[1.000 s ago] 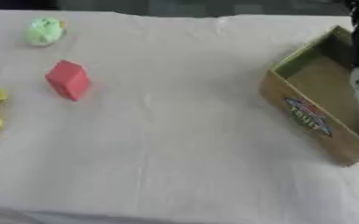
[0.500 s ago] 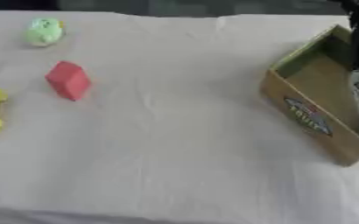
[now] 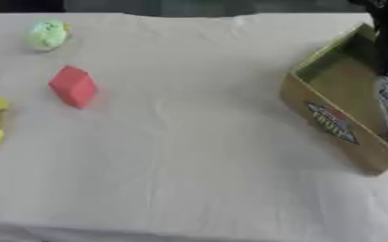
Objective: Pick up the objects with one hand, pass them to the other hand, and then place them into the box on the other side of the table.
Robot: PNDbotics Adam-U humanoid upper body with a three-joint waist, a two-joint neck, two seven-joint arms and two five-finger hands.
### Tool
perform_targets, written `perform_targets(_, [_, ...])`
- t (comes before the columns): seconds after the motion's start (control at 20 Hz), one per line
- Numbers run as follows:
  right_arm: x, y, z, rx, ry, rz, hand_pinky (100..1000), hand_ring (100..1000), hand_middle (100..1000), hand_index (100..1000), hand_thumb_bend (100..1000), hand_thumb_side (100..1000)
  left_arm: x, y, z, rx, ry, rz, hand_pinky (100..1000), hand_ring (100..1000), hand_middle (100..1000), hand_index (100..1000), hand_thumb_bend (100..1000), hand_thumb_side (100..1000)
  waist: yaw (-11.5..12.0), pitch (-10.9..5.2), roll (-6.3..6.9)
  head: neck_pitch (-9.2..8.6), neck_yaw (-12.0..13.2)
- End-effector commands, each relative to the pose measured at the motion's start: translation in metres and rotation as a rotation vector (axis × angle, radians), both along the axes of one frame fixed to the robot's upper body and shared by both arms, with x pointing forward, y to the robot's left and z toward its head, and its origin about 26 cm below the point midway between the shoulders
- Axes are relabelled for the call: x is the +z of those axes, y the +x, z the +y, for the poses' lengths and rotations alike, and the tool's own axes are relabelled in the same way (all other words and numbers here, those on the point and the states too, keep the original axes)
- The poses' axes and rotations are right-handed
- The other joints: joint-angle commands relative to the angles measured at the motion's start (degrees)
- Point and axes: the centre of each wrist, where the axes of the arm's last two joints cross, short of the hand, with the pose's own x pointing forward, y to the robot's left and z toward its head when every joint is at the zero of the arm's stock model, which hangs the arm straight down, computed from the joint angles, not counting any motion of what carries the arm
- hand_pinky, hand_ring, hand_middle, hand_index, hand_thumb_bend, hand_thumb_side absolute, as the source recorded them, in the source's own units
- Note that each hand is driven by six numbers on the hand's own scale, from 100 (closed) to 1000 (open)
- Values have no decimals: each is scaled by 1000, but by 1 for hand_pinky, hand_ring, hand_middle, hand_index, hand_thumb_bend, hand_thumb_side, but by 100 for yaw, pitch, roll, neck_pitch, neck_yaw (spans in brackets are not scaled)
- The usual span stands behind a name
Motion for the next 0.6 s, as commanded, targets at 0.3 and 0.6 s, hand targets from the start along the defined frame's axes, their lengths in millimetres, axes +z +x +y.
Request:
perform_targets(0.3, [14,-3,5,28,-38,-37,994,758,775,891,283,675,-24,12,9,106,177,156,748,769,764,879,758,634,-49,-125,-35,35,56])
perform_targets(0.6, [10,-3,4,25,-38,-23,995,758,774,891,285,677,-42,19,12,111,128,212,735,754,750,862,750,644,-48,-99,-60,-5,127])
